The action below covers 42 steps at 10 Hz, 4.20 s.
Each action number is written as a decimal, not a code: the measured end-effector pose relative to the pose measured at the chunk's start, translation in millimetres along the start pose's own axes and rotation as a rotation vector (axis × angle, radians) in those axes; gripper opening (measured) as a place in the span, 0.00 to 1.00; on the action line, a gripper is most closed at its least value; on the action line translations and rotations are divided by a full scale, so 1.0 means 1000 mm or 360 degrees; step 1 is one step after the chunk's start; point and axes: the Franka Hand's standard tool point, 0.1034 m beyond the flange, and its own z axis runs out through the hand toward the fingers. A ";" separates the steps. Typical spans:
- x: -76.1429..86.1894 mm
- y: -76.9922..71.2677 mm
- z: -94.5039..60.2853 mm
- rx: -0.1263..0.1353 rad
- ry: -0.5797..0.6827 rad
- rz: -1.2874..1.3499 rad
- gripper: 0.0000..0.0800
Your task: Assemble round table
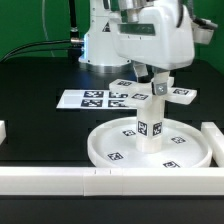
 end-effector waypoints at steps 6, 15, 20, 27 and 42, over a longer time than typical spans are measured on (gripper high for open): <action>-0.002 -0.002 0.000 0.0015 -0.0031 0.0467 0.76; -0.009 -0.011 -0.017 -0.0074 -0.0070 -0.0513 0.81; -0.013 -0.021 -0.017 -0.0108 -0.0112 -0.1206 0.81; -0.016 -0.031 -0.017 -0.0206 -0.0029 -0.2460 0.81; 0.005 -0.037 -0.016 -0.0313 -0.0103 -0.4283 0.81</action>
Offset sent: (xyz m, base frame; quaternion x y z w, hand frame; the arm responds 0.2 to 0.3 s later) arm 0.0005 -0.0026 -0.0002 -0.0458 -0.0057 0.1952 0.9797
